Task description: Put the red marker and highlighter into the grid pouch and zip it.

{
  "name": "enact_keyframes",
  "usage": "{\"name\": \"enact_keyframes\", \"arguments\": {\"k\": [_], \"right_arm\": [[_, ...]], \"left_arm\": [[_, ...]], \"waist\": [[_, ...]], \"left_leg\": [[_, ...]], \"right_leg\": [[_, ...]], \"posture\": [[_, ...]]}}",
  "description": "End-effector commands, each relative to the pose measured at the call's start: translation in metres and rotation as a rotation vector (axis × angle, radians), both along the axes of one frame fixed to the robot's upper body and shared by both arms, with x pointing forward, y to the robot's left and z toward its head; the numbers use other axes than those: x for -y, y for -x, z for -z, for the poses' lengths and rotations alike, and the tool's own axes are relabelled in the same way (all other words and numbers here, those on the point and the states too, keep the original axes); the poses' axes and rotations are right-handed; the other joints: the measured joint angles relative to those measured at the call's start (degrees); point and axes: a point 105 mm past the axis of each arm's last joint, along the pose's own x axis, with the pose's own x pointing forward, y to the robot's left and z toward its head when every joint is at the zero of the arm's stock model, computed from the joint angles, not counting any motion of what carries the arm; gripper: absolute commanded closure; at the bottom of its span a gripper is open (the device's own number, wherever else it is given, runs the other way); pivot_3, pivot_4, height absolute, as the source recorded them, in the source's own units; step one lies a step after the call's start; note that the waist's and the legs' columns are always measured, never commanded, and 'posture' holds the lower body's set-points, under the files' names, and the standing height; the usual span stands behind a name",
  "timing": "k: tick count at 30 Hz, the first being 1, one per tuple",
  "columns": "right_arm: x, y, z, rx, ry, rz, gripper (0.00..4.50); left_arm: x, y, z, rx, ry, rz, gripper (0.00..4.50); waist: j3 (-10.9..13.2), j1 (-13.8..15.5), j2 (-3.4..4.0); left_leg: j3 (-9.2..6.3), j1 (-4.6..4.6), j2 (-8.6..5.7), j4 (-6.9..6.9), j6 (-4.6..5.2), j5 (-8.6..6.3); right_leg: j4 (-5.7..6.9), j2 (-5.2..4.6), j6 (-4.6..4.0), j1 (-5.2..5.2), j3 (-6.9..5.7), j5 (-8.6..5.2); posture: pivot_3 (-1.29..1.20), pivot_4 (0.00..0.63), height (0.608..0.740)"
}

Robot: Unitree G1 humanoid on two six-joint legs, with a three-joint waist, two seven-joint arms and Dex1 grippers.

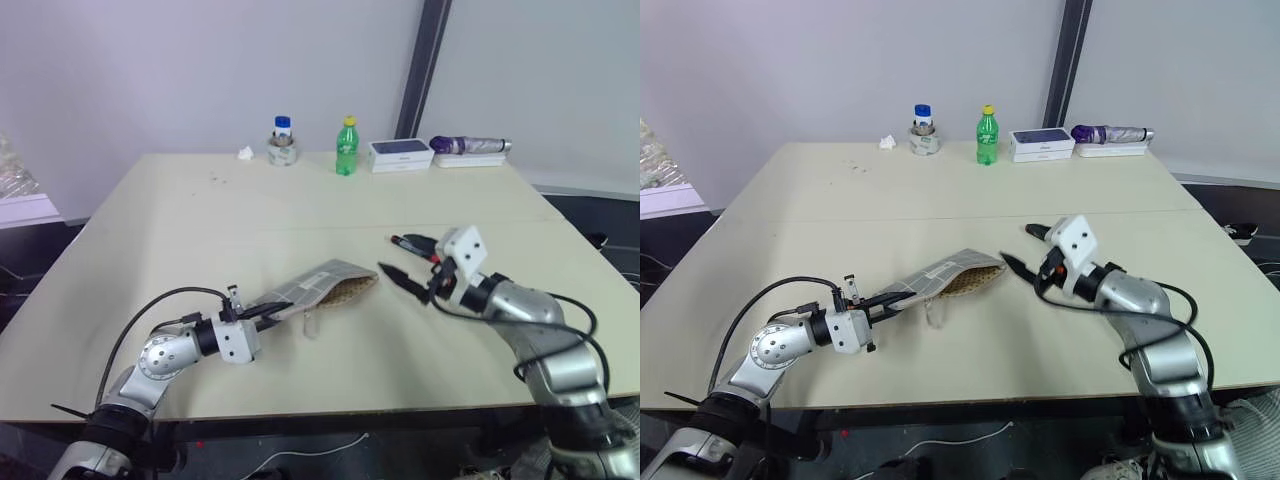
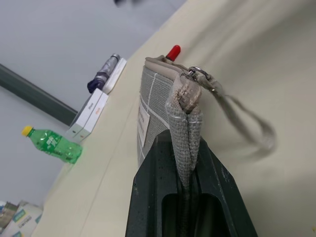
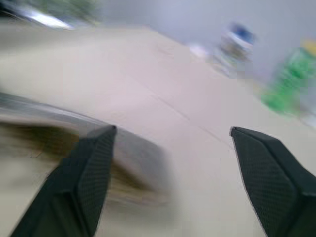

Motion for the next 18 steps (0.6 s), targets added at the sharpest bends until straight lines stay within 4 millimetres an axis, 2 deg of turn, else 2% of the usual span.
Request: {"name": "enact_keyframes", "arguments": {"k": [1,3,5,8,12,17,18], "right_arm": [[0.023,-0.027,0.003,-0.013,0.000,0.129,0.68],[0.031,-0.043,0.009,-0.034,0.018,0.158,0.68],[0.038,-0.058,0.024,-0.093,0.071,0.191,0.68],[0.045,-0.072,0.036,-0.155,0.077,0.236,0.68],[0.052,-0.079,0.051,-0.248,0.018,0.267,0.68],[0.057,-0.085,0.052,-0.301,-0.048,0.325,0.68],[0.055,-0.084,0.053,-0.320,-0.053,0.309,0.91]], "left_arm": [[0.004,-0.004,-0.010,0.036,0.020,-0.005,4.50],[0.006,-0.004,-0.009,0.037,0.015,-0.004,4.50],[0.008,-0.003,-0.008,0.040,0.006,0.000,4.50],[0.009,-0.002,-0.010,0.044,0.011,-0.001,4.50],[0.006,0.000,-0.010,0.041,0.010,-0.012,4.50],[0.005,0.002,-0.008,0.036,0.011,-0.024,4.50],[0.007,0.003,-0.008,0.037,0.014,-0.022,4.50]], "waist": [[0.0,0.2,0.00],[0.0,0.0,0.02],[0.0,-0.2,0.02],[0.0,-0.9,0.02],[0.0,-1.2,0.02],[0.0,-1.4,0.03],[0.0,-1.4,0.03]], "left_leg": [[0.01,-0.04,-0.04,-0.01,0.00,0.00],[0.05,-0.05,-0.07,-0.01,0.00,0.00],[0.06,-0.04,-0.08,-0.02,0.00,0.00],[0.06,-0.04,-0.06,-0.07,0.00,0.00],[0.06,-0.05,-0.03,-0.11,0.00,0.01],[0.06,-0.03,0.05,-0.11,-0.01,0.01],[0.05,-0.03,0.05,-0.11,-0.01,0.01]], "right_leg": [[0.00,0.00,0.00,-0.04,0.00,0.00],[-0.01,0.00,0.00,-0.05,0.01,0.00],[0.00,0.02,0.00,-0.06,0.01,0.00],[-0.01,0.04,0.00,-0.08,0.02,0.00],[-0.04,0.03,0.00,-0.08,0.03,-0.01],[-0.02,0.04,0.00,-0.07,0.04,0.00],[-0.02,0.03,0.00,-0.07,0.04,0.00]], "posture": [[0.00,0.150,0.740],[0.00,0.150,0.740],[0.00,0.150,0.740],[0.00,0.150,0.740],[0.00,0.150,0.740],[0.00,0.150,0.740],[0.00,0.150,0.740]]}}
